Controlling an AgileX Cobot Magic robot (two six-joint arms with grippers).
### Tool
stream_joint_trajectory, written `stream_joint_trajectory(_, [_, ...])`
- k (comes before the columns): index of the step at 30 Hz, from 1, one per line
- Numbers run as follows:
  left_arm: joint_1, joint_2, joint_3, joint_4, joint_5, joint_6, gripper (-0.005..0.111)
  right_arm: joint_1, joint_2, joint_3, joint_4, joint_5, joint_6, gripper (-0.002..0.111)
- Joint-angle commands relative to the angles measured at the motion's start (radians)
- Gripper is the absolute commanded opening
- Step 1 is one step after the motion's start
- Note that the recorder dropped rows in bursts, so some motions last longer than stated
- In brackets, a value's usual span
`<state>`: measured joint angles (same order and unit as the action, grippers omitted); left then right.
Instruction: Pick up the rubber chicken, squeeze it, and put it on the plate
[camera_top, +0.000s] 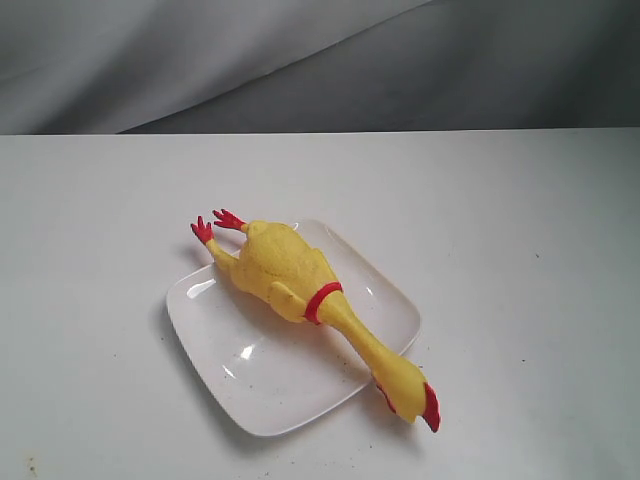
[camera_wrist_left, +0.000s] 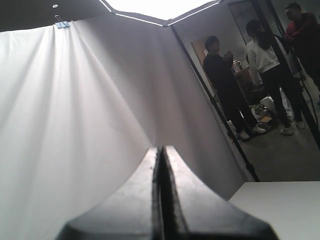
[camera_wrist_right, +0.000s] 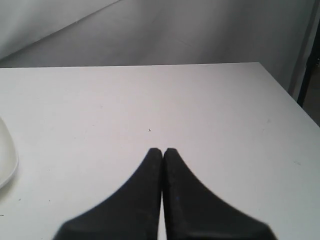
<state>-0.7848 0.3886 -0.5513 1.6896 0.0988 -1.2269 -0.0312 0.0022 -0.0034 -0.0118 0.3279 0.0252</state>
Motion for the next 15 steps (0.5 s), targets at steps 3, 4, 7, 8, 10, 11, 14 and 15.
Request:
stream_joint_trajectory(3, [-0.008,-0.003,0.004,-0.006,0.003,0.002,0.001,-0.007,-0.002,0.003,0.004,0.005,0.007,0.0])
stream_joint_trajectory(4, [-0.008,-0.003,0.004,-0.006,0.003,0.002,0.001,-0.007,-0.002,0.003,0.004,0.005,0.007,0.0])
stream_joint_trajectory(7, [-0.008,-0.003,0.004,-0.006,0.003,0.002,0.001,-0.007,-0.002,0.003,0.004,0.005,0.007,0.0])
stream_joint_trajectory(8, [-0.008,-0.003,0.004,-0.006,0.003,0.002,0.001,-0.007,-0.002,0.003,0.004,0.005,0.007,0.0])
stream_joint_trajectory(10, [-0.008,-0.003,0.004,-0.006,0.003,0.002,0.001,-0.007,-0.002,0.003,0.004,0.005,0.007,0.0])
stream_joint_trajectory(11, [-0.008,-0.003,0.004,-0.006,0.003,0.002,0.001,-0.007,-0.002,0.003,0.004,0.005,0.007,0.0])
stream_joint_trajectory(14, [-0.008,-0.003,0.004,-0.006,0.003,0.0,0.001,-0.007,-0.002,0.003,0.004,0.005,0.007,0.0])
stream_joint_trajectory(15, [-0.008,-0.003,0.004,-0.006,0.003,0.0,0.001,-0.007,-0.002,0.003,0.004,0.005,0.007,0.0])
